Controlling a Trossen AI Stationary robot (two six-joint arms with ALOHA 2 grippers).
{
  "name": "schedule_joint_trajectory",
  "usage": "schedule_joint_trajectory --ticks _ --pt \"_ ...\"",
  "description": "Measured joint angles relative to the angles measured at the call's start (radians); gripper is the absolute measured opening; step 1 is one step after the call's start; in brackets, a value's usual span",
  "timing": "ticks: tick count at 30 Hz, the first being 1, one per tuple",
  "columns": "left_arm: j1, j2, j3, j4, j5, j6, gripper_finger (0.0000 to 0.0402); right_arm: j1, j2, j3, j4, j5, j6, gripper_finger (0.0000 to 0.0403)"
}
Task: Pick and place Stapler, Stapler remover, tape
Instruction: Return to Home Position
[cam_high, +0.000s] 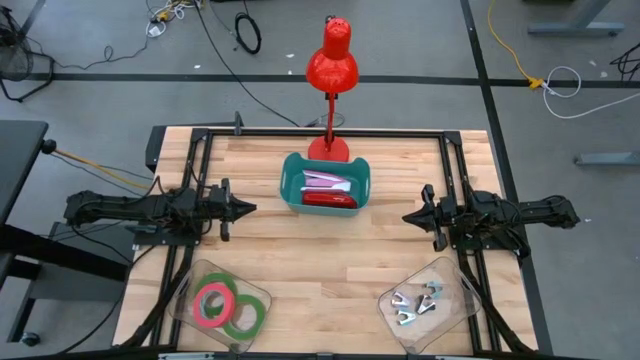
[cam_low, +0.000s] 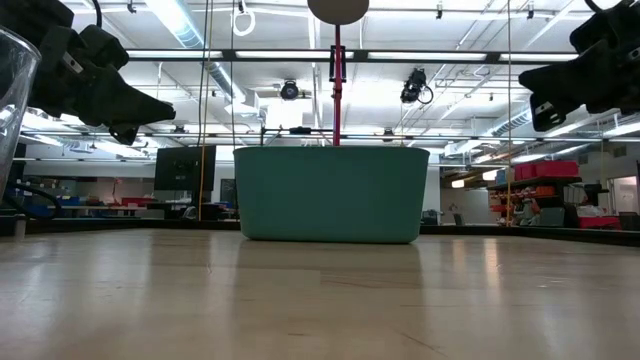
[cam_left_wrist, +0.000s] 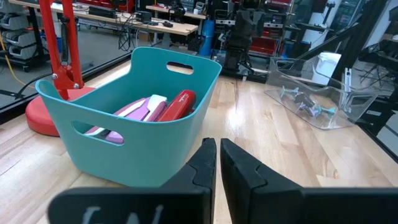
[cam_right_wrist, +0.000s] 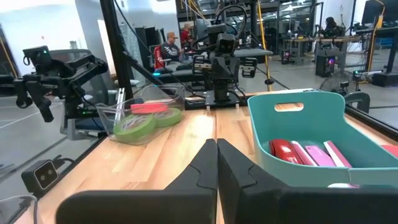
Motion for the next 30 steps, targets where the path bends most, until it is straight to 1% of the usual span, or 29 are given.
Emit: schedule_joint_trajectory --ticks 2,7,10,16,30 --pt "0.000 0.000 0.000 0.000 0.000 0.000 0.0028 0.000 0.000 0.000 0.000 -0.001 0.002 0.0002" --pt "0.000 0.000 0.000 0.000 0.000 0.000 0.0028 0.000 0.000 0.000 0.009 -0.051 0.044 0.0002" --pt "0.000 0.000 0.000 0.000 0.000 0.000 0.0028 0.000 0.000 0.000 0.009 -0.051 0.048 0.0002" --pt "0.000 0.000 0.000 0.000 0.000 0.000 0.0028 0.000 0.000 0.000 0.009 -0.049 0.002 0.0002" --pt "0.000 0.000 0.000 0.000 0.000 0.000 0.0028 0.000 0.000 0.000 0.009 -0.040 -0.010 0.0002"
